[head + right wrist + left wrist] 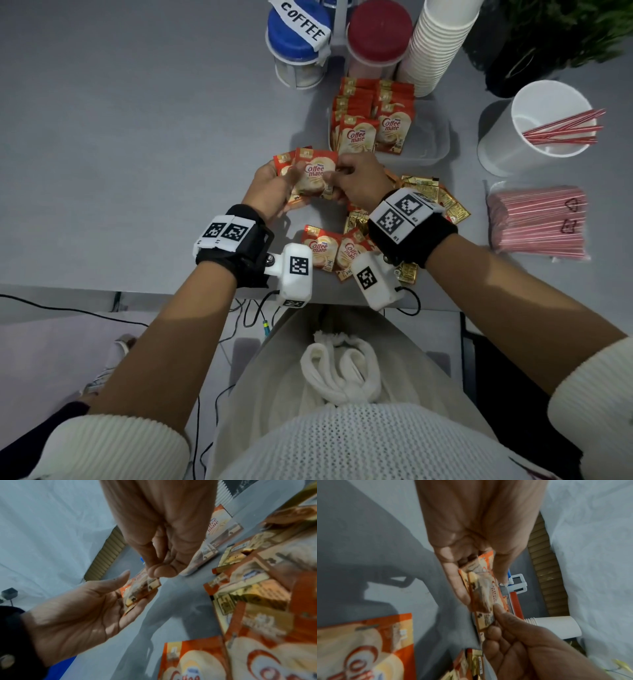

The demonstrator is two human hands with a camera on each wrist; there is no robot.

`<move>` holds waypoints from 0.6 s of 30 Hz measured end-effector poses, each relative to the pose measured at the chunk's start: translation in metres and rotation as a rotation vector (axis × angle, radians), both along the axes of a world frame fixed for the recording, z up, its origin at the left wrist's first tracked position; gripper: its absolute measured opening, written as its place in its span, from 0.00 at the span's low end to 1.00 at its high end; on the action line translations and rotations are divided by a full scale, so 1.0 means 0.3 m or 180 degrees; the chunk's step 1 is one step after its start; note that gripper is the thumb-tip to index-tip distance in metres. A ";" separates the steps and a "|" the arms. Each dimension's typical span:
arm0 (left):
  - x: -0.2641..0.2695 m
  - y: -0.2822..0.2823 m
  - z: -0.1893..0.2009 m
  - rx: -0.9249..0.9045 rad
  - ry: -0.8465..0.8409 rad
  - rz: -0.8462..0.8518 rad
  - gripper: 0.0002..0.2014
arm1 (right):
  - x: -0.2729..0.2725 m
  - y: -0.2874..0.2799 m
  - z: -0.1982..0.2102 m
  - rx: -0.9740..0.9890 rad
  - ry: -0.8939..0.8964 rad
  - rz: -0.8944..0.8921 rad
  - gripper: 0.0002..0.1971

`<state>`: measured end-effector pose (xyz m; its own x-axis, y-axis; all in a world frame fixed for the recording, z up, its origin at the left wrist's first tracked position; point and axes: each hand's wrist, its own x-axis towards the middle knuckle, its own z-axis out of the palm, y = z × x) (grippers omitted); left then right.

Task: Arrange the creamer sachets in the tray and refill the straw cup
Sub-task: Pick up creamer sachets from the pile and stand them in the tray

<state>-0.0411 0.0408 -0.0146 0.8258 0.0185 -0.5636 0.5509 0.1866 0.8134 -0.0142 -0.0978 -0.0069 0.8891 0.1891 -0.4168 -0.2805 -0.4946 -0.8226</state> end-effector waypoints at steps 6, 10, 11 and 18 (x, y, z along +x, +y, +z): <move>-0.018 -0.007 -0.023 0.0264 0.0108 -0.0096 0.10 | -0.020 0.015 -0.009 -0.0189 -0.0025 0.0321 0.11; -0.023 0.024 -0.051 0.0567 0.0233 0.0032 0.12 | -0.046 -0.002 -0.008 -0.1131 -0.0184 0.1258 0.18; -0.021 0.034 -0.057 0.0628 0.0255 0.0067 0.12 | -0.057 -0.006 -0.008 -0.1378 -0.0154 0.1624 0.21; 0.011 0.065 -0.047 0.0640 0.0211 0.0245 0.14 | -0.094 -0.008 -0.059 -0.2193 -0.0397 0.2612 0.32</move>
<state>-0.0379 0.0603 -0.0286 0.7789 0.1974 -0.5953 0.5950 0.0680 0.8009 -0.0424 -0.1001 -0.0246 0.6414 0.5061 -0.5765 0.4141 -0.8610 -0.2952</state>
